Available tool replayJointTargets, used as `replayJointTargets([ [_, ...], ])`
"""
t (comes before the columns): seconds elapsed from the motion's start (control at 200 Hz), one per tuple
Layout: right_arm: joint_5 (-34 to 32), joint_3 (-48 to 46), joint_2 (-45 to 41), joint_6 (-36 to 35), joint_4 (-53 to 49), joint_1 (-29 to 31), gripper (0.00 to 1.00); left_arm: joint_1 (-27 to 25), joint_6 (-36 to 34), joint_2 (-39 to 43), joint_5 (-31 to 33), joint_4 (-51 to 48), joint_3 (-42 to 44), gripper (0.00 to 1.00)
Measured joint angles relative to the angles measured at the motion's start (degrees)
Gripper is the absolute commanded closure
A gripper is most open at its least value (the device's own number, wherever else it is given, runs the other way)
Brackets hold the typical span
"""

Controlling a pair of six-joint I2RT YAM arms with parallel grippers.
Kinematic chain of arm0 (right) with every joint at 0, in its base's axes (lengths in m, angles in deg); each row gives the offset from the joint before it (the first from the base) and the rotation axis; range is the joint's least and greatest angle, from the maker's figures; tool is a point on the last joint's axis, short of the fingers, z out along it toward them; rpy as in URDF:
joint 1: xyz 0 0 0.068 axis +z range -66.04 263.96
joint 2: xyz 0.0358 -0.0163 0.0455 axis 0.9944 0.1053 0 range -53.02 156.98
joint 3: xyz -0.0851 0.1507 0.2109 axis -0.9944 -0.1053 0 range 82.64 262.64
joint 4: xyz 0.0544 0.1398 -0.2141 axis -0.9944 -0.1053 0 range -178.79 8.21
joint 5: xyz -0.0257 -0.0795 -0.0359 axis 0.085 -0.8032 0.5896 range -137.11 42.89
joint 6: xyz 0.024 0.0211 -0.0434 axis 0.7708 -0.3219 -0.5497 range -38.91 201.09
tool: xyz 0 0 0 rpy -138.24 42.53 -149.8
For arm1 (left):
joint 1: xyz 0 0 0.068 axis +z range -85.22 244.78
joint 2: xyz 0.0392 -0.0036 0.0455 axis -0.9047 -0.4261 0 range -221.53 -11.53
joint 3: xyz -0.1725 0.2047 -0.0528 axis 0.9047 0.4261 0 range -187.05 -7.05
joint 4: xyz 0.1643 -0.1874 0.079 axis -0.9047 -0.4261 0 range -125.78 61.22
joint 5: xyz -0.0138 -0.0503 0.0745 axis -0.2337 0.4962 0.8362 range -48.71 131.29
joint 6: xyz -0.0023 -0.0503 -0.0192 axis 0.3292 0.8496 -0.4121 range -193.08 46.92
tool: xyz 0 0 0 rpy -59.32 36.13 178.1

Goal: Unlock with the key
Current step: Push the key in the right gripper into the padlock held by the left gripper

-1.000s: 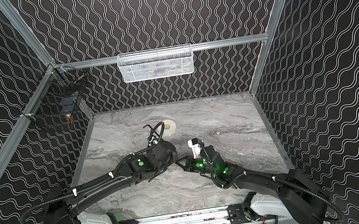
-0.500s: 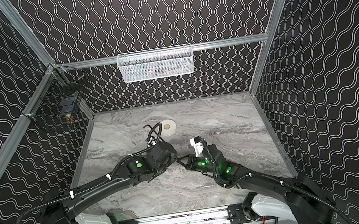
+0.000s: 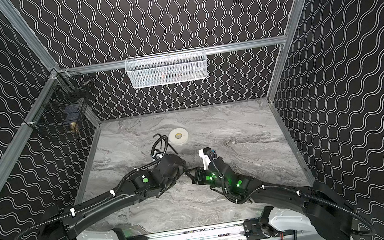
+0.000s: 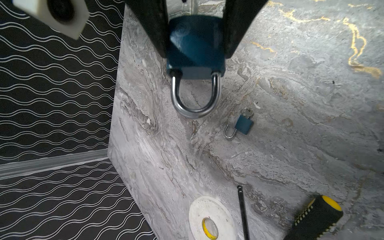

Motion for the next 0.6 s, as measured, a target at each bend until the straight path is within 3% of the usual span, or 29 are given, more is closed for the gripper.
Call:
replayJointTargets([
  [0.255,-1.5,3.1,-2.8,-5.4,-7.9,0.0,1.00,0.0,0.3,1.9,-1.2,3.2,1.7,1.00],
  [0.601,-2.1,2.3,-6.6,-5.6,-8.9,-0.1,1.00,-0.2,0.6,3.8,-2.9,0.9,2.3,1.00],
])
